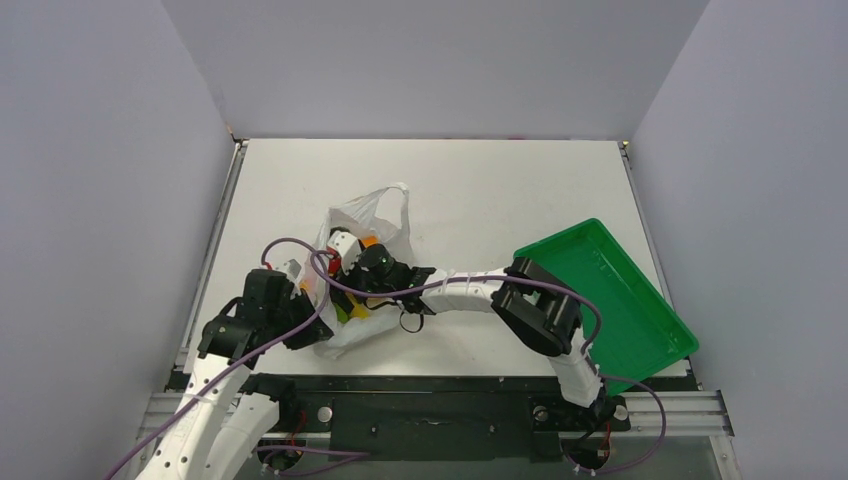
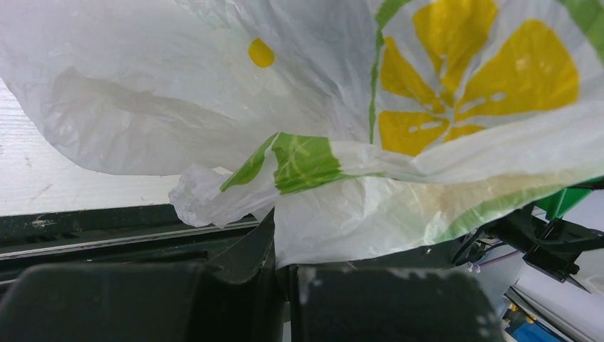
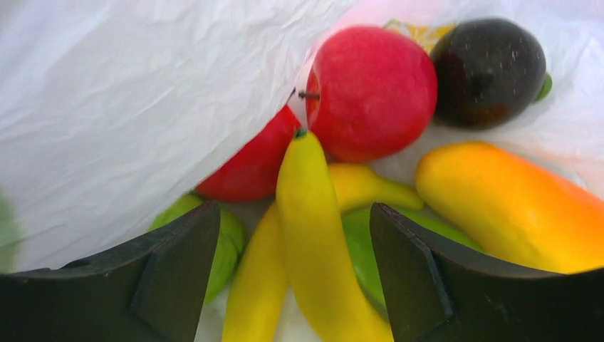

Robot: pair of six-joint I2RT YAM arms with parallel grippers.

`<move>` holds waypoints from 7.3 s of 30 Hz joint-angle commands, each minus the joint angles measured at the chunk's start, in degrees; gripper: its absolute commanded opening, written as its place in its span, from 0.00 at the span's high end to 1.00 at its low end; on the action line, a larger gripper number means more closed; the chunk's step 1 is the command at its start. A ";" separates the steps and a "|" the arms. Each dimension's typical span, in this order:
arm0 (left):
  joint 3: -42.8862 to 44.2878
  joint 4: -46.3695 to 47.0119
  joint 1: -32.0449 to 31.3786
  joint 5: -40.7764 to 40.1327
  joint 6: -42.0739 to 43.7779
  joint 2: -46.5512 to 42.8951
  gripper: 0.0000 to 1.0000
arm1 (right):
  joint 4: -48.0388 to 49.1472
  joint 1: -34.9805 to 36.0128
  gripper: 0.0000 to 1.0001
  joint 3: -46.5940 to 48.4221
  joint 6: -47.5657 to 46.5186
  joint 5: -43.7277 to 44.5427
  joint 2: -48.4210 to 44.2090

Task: Take the fake fruits out of the plastic bag
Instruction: Take out the fake fruit from the plastic bag, then place the fake fruit in the bin, then take out the fake fruit from the plastic bag, then place the fake fruit in the bin.

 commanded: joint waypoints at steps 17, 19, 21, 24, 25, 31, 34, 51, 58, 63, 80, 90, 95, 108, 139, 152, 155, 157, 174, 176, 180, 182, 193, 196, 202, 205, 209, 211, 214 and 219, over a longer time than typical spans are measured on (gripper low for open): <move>1.45 1.51 1.92 1.60 1.10 -1.30 1.00 | 3.83 0.47 0.89 -2.00 -2.59 5.51 -6.14; 2.01 1.52 2.36 1.45 1.38 -1.28 1.00 | 5.25 0.13 0.99 -3.53 -1.42 4.95 -8.03; 2.57 1.48 2.43 1.00 1.56 -1.44 1.00 | 6.87 -0.47 1.00 -4.76 0.15 4.47 -10.26; 2.32 1.83 2.43 1.36 1.74 -1.45 1.00 | 8.88 -0.83 1.00 -5.67 2.31 3.15 -12.55; 2.22 2.28 2.43 1.67 1.69 -1.28 1.00 | 9.95 -0.84 1.00 -5.95 3.60 2.84 -13.71; 1.99 3.30 2.43 1.74 0.88 -1.47 1.00 | 15.53 -1.22 1.00 -7.10 10.72 -1.07 -18.03; 1.91 4.29 2.44 1.49 1.09 -1.46 1.00 | 17.41 -1.33 1.00 -8.45 15.46 -3.17 -20.64; 0.90 5.85 2.12 2.20 0.15 -2.21 1.00 | -6.95 -7.39 1.00 -15.40 27.20 -4.95 -53.61; 0.63 7.28 2.16 2.83 0.00 -3.05 1.00 | -38.93 -7.97 1.00 -16.36 19.31 42.79 -66.12; 0.77 7.35 2.24 4.35 0.84 -0.92 1.00 | -45.57 -15.31 1.00 -20.76 20.75 55.51 -66.32; 2.14 6.98 2.26 5.23 1.38 -0.09 1.00 | -45.90 -47.81 1.00 -18.54 11.85 23.24 -27.70; 3.89 5.86 2.16 3.55 3.76 2.65 1.00 | -42.60 -47.75 0.70 -18.55 11.71 22.14 -22.02; 3.42 6.11 2.12 3.39 3.51 2.58 1.00 | -43.82 -46.06 0.49 -19.12 12.03 24.43 -30.50; 3.19 1.99 1.13 4.72 4.63 3.53 1.00 | -37.04 -18.57 0.43 -14.88 10.65 18.56 -53.22; 3.26 2.18 -1.21 5.87 5.48 5.86 1.00 | -15.33 1.98 0.32 1.56 -12.05 23.36 -10.10; 5.83 1.90 -1.23 5.38 5.27 7.76 1.00 | -10.23 -3.72 0.28 5.05 -2.57 14.70 0.13; 6.00 2.56 -1.18 5.56 5.11 8.43 1.00 | -10.06 -4.49 0.28 5.34 -0.94 12.86 1.45; 5.80 3.32 -1.16 5.80 4.85 8.69 1.00 | -9.85 -4.70 0.28 5.91 -0.83 11.51 2.91; 6.30 1.52 -1.17 5.26 6.41 9.30 1.00 | -14.84 -5.73 0.48 6.46 -3.68 11.98 5.96; 6.15 1.32 -1.19 5.01 6.79 9.21 1.00 | -14.86 -5.54 0.58 6.08 -3.44 11.04 5.51; 5.90 1.49 -1.17 5.05 7.20 9.89 1.00 | -14.88 -5.02 0.78 6.34 -1.57 10.47 4.52; 5.73 1.80 -1.16 5.13 7.17 10.21 1.00 | -14.45 -4.87 0.84 6.08 -0.27 10.71 3.47; 4.42 2.43 -1.24 6.38 7.60 10.89 1.00 | -11.34 -4.81 1.00 3.63 8.01 9.57 -5.84; 4.41 2.90 -1.27 6.46 7.57 11.61 1.00 | -9.71 -4.77 1.00 1.22 9.35 7.35 -8.65; 5.10 3.72 -1.18 5.95 6.93 11.01 1.00 | -7.29 -4.53 1.00 -1.75 12.54 3.36 -12.17; 5.19 4.36 -1.17 5.76 6.77 10.60 1.00 | -3.57 -4.31 1.00 -4.06 15.70 -0.40 -13.73; 5.27 5.21 -1.22 5.22 5.98 10.29 1.00 | -2.76 -3.16 1.00 -6.95 17.94 -1.96 -18.10; 5.46 5.32 -1.17 4.65 5.72 9.99 1.00 | -3.55 -2.81 1.00 -8.44 17.92 -1.24 -21.35; 5.45 5.33 -1.16 4.28 5.68 9.36 1.00 | -3.80 -2.87 1.00 -11.30 18.16 0.58 -28.12; 4.96 5.33 -1.17 5.20 6.01 9.42 1.00 | -5.30 -2.94 1.00 -16.20 18.26 5.69 -37.66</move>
